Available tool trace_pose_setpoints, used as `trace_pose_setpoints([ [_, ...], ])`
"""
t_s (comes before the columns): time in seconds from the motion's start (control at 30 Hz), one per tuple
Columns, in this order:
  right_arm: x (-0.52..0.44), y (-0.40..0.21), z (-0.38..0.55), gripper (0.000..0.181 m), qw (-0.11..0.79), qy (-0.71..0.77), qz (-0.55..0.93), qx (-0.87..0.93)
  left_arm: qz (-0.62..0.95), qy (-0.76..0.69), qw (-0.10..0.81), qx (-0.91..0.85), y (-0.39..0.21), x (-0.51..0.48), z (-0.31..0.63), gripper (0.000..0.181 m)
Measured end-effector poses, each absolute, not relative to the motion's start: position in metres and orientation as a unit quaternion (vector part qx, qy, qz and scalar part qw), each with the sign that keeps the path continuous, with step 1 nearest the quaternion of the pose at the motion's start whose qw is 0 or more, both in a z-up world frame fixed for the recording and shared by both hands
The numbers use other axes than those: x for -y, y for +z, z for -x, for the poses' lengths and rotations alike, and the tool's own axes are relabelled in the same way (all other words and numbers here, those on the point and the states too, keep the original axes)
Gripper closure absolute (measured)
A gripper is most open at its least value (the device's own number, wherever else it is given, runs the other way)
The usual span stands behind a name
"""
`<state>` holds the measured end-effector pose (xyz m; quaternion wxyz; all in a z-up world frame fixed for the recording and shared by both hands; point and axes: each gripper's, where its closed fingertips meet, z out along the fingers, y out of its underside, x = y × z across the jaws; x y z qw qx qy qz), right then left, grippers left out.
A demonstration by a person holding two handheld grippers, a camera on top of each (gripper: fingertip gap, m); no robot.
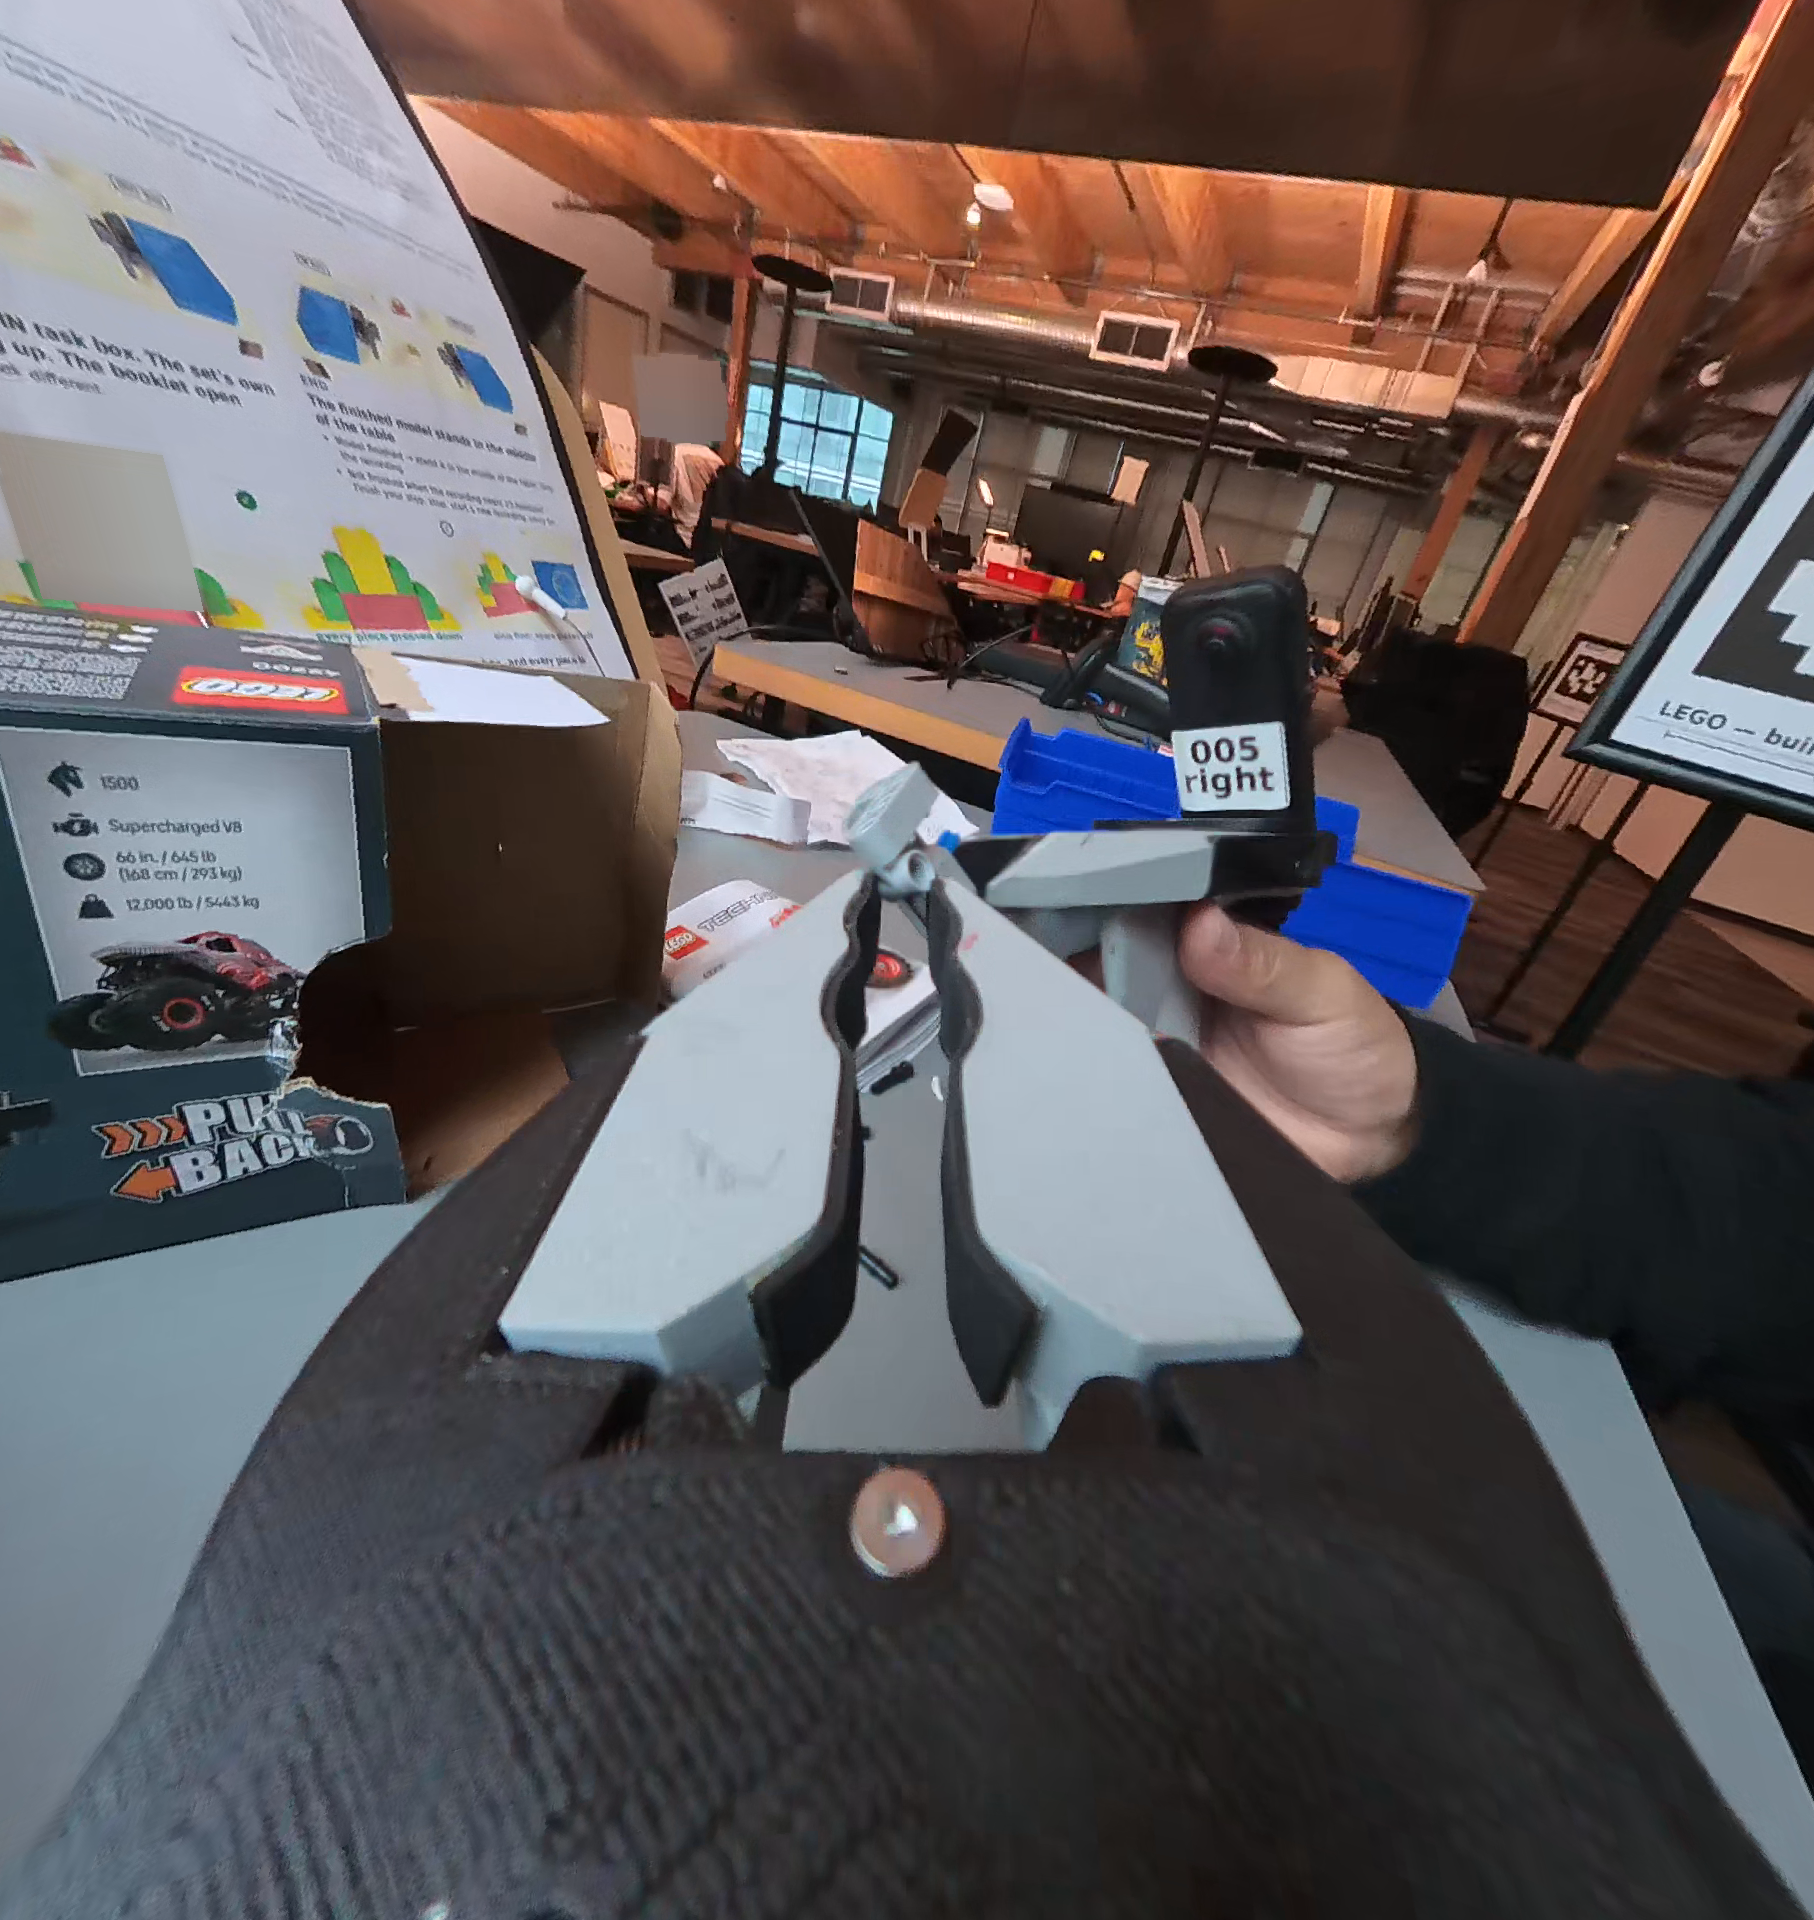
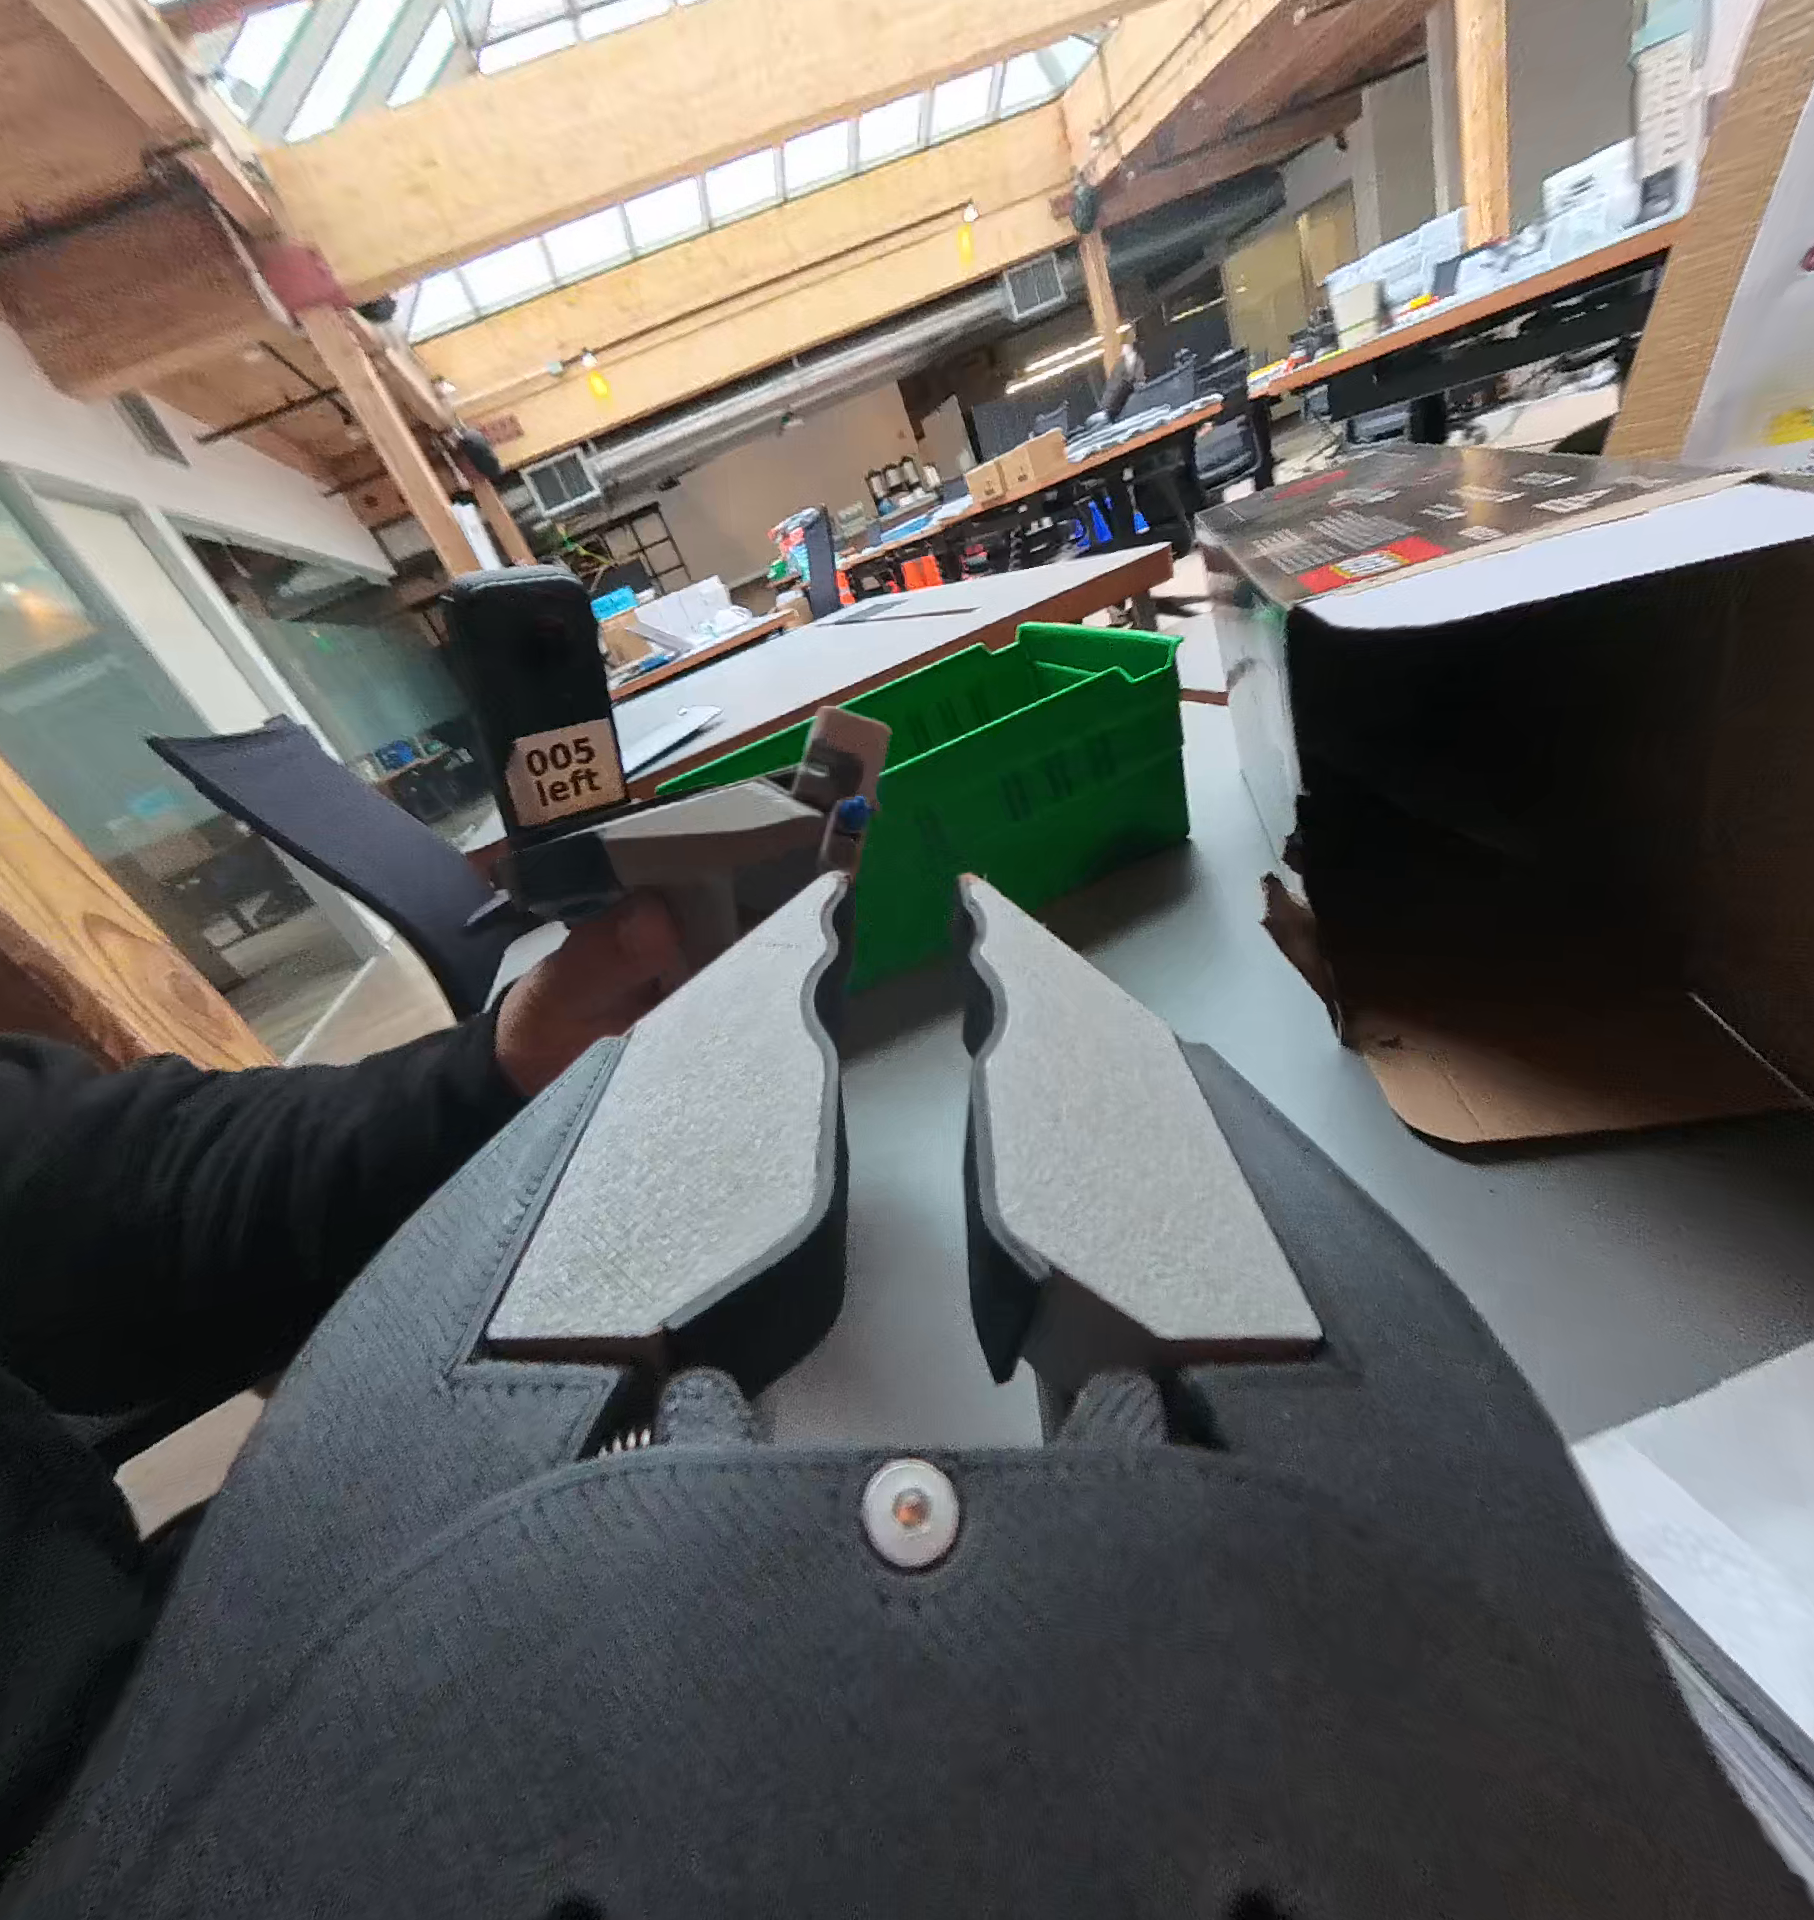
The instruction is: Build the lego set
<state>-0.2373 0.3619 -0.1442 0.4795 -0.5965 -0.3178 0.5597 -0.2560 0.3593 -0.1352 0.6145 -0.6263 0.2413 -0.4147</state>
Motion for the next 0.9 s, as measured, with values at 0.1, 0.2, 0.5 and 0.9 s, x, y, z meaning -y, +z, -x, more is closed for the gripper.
trace_pose_setpoints([
  [0.1,-0.36,-0.133,0.235,0.167,0.488,0.592,0.568,0.298,0.626,-0.408,0.621,-0.237,-0.135,-0.36,0.256,0.175],
  [0.2,-0.357,-0.135,0.239,0.173,0.472,0.605,0.569,0.297,0.625,-0.416,0.617,-0.235,-0.137,-0.359,0.252,0.175],
  [0.5,-0.359,-0.131,0.24,0.179,0.47,0.632,0.555,0.268,0.626,-0.403,0.63,-0.221,-0.137,-0.358,0.246,0.175],
  [0.9,-0.368,-0.137,0.227,0.181,0.488,0.574,0.584,0.303,0.664,-0.391,0.58,-0.265,-0.15,-0.358,0.243,0.159],
])
